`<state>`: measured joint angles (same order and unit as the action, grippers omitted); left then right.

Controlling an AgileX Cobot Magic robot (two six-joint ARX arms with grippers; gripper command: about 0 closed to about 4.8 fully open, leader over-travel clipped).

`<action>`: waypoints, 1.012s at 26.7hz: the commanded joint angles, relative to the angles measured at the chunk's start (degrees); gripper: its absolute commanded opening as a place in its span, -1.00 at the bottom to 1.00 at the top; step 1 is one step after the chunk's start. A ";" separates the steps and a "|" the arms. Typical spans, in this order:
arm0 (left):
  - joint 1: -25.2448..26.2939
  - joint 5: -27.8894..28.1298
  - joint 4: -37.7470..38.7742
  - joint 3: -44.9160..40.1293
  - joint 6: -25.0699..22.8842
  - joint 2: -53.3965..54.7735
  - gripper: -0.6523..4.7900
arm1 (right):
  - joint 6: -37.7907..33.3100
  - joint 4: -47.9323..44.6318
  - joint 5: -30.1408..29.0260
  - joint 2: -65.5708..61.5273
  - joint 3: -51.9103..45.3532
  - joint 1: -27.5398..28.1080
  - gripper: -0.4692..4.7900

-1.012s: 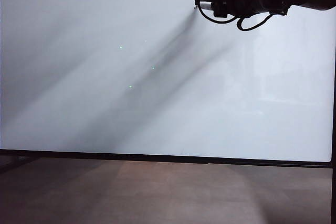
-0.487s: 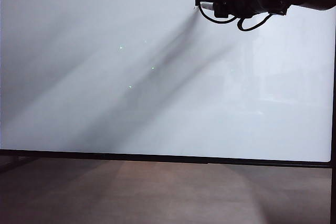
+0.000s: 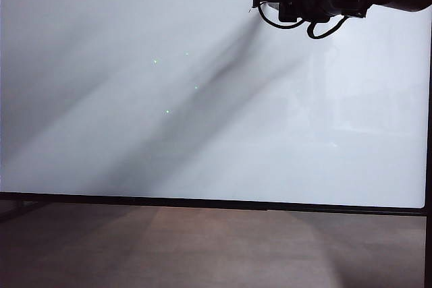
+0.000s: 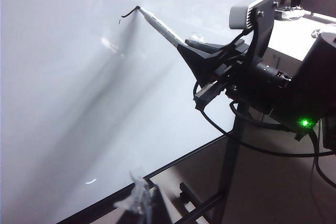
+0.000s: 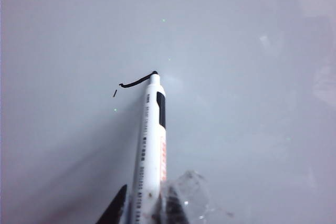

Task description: Reach to the right to find the marker pen, pick it up, and write the number 6 on the whiteboard.

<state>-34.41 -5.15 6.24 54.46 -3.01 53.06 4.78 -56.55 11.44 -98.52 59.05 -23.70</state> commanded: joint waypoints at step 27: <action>-0.11 -0.04 -0.74 0.26 -0.17 -0.17 -0.78 | 0.44 -1.22 -5.70 4.83 -1.03 -1.86 -0.83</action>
<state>-34.41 -5.13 6.24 54.46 -3.01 53.06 5.21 -56.25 3.68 -93.65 58.65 -25.15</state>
